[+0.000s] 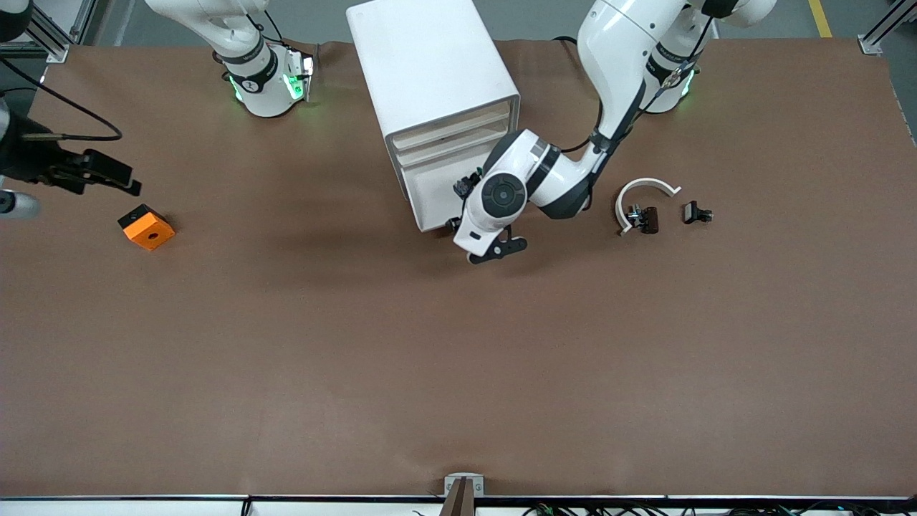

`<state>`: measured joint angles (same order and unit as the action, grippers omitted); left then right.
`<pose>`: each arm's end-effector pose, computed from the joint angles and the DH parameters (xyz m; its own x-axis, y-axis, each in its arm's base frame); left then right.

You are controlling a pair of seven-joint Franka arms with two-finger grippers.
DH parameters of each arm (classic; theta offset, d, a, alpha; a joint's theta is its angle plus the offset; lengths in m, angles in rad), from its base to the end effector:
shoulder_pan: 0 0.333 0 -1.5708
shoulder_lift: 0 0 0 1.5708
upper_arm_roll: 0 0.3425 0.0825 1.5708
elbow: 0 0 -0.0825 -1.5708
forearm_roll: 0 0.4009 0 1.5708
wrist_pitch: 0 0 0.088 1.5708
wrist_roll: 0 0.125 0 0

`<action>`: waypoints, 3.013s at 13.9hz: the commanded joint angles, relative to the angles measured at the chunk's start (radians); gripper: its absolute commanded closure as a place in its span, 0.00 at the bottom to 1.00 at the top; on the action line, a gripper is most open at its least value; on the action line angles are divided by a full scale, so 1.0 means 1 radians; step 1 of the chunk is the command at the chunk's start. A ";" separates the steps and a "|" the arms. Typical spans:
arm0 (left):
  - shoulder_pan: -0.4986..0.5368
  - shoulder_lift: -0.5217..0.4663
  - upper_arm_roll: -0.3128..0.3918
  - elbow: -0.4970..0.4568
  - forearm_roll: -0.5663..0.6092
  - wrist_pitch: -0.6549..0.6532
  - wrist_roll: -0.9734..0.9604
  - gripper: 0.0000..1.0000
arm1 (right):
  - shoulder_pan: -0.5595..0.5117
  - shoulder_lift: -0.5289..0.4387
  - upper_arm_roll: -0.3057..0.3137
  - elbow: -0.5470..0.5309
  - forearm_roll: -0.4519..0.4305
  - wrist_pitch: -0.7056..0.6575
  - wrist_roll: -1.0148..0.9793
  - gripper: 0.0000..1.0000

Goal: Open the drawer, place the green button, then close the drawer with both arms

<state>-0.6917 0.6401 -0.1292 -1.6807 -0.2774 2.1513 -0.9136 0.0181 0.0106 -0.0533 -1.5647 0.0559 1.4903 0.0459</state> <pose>0.4638 -0.5086 0.2133 0.9054 0.2618 -0.3341 0.2833 -0.9589 0.0164 0.5644 -0.0123 0.6235 0.9933 -0.0764 -0.0872 -0.0810 -0.9954 -0.0514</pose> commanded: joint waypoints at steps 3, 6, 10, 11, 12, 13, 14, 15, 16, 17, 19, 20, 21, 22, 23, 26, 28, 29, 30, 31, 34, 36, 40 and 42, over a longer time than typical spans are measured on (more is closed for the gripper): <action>-0.014 0.003 -0.064 -0.030 -0.025 -0.018 -0.037 0.00 | 0.000 -0.012 0.027 0.021 -0.056 0.002 -0.009 0.00; -0.014 -0.002 -0.084 -0.027 -0.025 -0.100 -0.047 0.00 | 0.000 -0.014 0.030 0.046 -0.057 -0.007 -0.009 0.00; -0.015 0.001 -0.109 -0.027 -0.156 -0.119 -0.044 0.00 | -0.009 -0.012 0.023 0.063 -0.047 -0.007 -0.009 0.00; -0.015 0.004 -0.110 -0.027 -0.166 -0.117 -0.045 0.00 | -0.007 -0.014 0.021 0.069 -0.050 -0.008 -0.008 0.00; -0.021 0.006 -0.112 -0.027 -0.174 -0.117 -0.045 0.00 | -0.004 -0.014 0.024 0.075 -0.057 -0.007 -0.008 0.00; -0.023 0.010 -0.112 -0.027 -0.175 -0.117 -0.045 0.00 | -0.003 -0.012 0.026 0.077 -0.057 -0.007 -0.009 0.00; -0.028 0.018 -0.110 -0.022 -0.175 -0.117 -0.045 0.00 | 0.000 -0.012 0.027 0.077 -0.057 -0.007 -0.009 0.00; -0.023 0.018 -0.109 -0.020 -0.174 -0.117 -0.045 0.00 | 0.000 -0.012 0.027 0.077 -0.057 -0.007 -0.009 0.00; -0.014 0.013 -0.106 -0.017 -0.171 -0.117 -0.050 0.00 | 0.000 -0.012 0.027 0.077 -0.057 -0.007 -0.009 0.00; -0.002 0.007 -0.096 -0.004 -0.166 -0.119 -0.051 0.00 | 0.000 -0.012 0.027 0.075 -0.057 -0.007 -0.009 0.00; 0.064 -0.003 -0.090 0.039 -0.145 -0.143 -0.050 0.00 | 0.000 -0.009 0.027 0.075 -0.057 -0.007 -0.011 0.00; 0.105 -0.003 -0.090 0.062 -0.125 -0.154 -0.050 0.00 | 0.000 -0.009 0.029 0.075 -0.057 -0.007 -0.011 0.00; 0.145 -0.007 -0.092 0.084 -0.102 -0.165 -0.048 0.00 | 0.000 -0.009 0.029 0.075 -0.057 -0.007 -0.011 0.00; 0.173 -0.016 -0.090 0.101 -0.076 -0.169 -0.047 0.00 | 0.000 -0.009 0.027 0.075 -0.057 -0.007 -0.011 0.00; 0.202 -0.028 -0.092 0.111 -0.036 -0.169 -0.045 0.00 | 0.000 -0.009 0.027 0.075 -0.057 -0.007 -0.009 0.00; 0.287 -0.071 -0.092 0.133 0.111 -0.169 -0.038 0.00 | -0.003 -0.009 0.027 0.080 -0.061 -0.005 -0.009 0.00; 0.313 -0.094 -0.092 0.144 0.185 -0.169 -0.037 0.00 | -0.004 -0.009 0.026 0.081 -0.061 -0.005 -0.009 0.00; 0.325 -0.105 -0.092 0.147 0.214 -0.171 -0.039 0.00 | -0.004 -0.009 0.026 0.081 -0.061 -0.004 -0.009 0.00; 0.343 -0.117 -0.092 0.150 0.252 -0.169 -0.033 0.00 | -0.004 -0.009 0.026 0.081 -0.061 -0.004 -0.009 0.00; 0.359 -0.128 -0.092 0.157 0.292 -0.171 -0.031 0.00 | -0.004 -0.009 0.024 0.081 -0.061 -0.004 -0.009 0.00; 0.420 -0.186 -0.090 0.177 0.331 -0.174 -0.036 0.00 | -0.004 -0.009 0.024 0.081 -0.061 -0.002 -0.009 0.00; 0.477 -0.224 -0.092 0.179 0.330 -0.177 -0.013 0.00 | -0.004 -0.009 0.024 0.081 -0.061 -0.001 -0.009 0.00; 0.604 -0.347 -0.098 0.187 0.323 -0.316 0.161 0.00 | -0.006 -0.009 0.026 0.081 -0.061 0.001 -0.009 0.00; 0.679 -0.423 -0.096 0.205 0.313 -0.431 0.318 0.00 | -0.004 -0.009 0.024 0.081 -0.061 0.001 -0.009 0.00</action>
<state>-0.0739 0.3076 -0.2150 -1.4712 0.0357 1.8163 -0.7095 0.0194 0.0058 -0.0345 -1.4902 0.0150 1.4935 0.0438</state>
